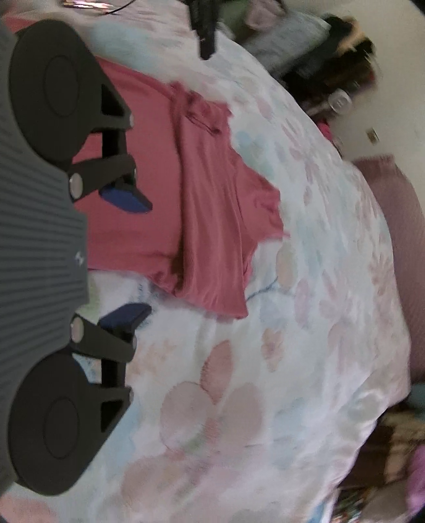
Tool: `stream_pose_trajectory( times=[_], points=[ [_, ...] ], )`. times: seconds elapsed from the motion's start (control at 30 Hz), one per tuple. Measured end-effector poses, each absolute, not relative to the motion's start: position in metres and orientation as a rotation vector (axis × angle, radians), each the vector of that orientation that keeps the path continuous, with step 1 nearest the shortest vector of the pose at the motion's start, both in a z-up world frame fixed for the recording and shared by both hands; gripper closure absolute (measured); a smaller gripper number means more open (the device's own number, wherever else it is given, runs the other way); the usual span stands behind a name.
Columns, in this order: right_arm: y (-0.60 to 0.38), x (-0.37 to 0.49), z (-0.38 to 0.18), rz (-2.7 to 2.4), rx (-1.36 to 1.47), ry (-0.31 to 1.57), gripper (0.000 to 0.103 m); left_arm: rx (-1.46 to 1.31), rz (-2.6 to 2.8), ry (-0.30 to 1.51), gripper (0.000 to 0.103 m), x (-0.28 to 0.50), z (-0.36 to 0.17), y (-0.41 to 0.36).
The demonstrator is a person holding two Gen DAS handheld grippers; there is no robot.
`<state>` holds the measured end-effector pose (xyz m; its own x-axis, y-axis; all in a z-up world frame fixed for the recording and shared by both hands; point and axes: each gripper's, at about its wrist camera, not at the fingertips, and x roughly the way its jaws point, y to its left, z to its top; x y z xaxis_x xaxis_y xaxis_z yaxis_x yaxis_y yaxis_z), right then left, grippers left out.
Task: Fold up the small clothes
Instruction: 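Grasp the shirt hem with both grippers and lift it toward the collar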
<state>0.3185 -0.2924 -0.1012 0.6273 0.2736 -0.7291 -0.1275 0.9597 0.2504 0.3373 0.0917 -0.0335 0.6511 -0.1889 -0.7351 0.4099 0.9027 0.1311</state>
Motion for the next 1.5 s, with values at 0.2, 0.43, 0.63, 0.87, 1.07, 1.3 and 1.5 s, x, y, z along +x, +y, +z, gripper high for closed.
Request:
stream_pose_trajectory(
  times=[0.2,0.43,0.63,0.87,1.07,1.3,1.5],
  points=[
    [-0.281,0.248,-0.062,0.359,-0.018,0.789,0.021,0.471,-0.439,0.802,0.064,0.258,-0.018,0.080],
    [-0.272,0.173,-0.067,0.436,-0.244,0.838,0.034,0.553,-0.568,0.865,0.058,0.183,-0.042,0.071],
    [-0.255,0.120,-0.104,0.557,-0.362,1.023,0.054,0.681,-0.670,0.970,0.048,0.136,-0.080,0.065],
    [-0.237,0.074,-0.120,0.667,-0.561,1.000,0.056,0.893,-0.753,0.981,0.036,0.095,-0.116,0.055],
    [-0.225,0.068,-0.135,0.702,-0.732,0.963,0.063,1.036,-0.724,0.937,0.035,0.078,-0.147,0.048],
    [-0.220,0.073,-0.151,0.729,-0.838,0.979,0.095,0.968,-0.717,0.969,0.090,0.085,-0.143,0.051],
    [-0.233,0.089,-0.131,0.698,-0.710,0.961,0.103,0.806,-0.689,0.963,0.098,0.101,-0.105,0.062]
  ],
)
